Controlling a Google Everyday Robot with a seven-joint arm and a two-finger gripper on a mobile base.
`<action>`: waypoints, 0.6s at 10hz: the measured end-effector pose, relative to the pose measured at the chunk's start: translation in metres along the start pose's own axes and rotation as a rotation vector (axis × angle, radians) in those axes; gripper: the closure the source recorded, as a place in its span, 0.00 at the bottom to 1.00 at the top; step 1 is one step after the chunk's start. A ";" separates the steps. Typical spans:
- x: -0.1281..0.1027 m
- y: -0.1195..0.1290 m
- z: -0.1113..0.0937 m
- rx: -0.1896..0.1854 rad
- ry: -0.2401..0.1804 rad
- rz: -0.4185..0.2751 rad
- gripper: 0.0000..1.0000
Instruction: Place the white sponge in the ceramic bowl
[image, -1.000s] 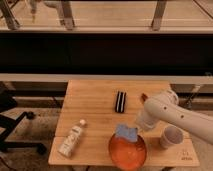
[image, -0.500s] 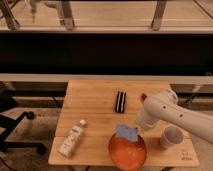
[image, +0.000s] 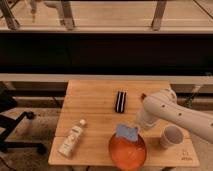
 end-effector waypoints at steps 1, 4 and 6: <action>0.000 -0.001 0.001 -0.005 -0.001 -0.006 0.99; 0.000 -0.004 0.000 -0.007 0.000 -0.016 0.99; 0.000 -0.005 0.002 -0.015 -0.001 -0.020 0.99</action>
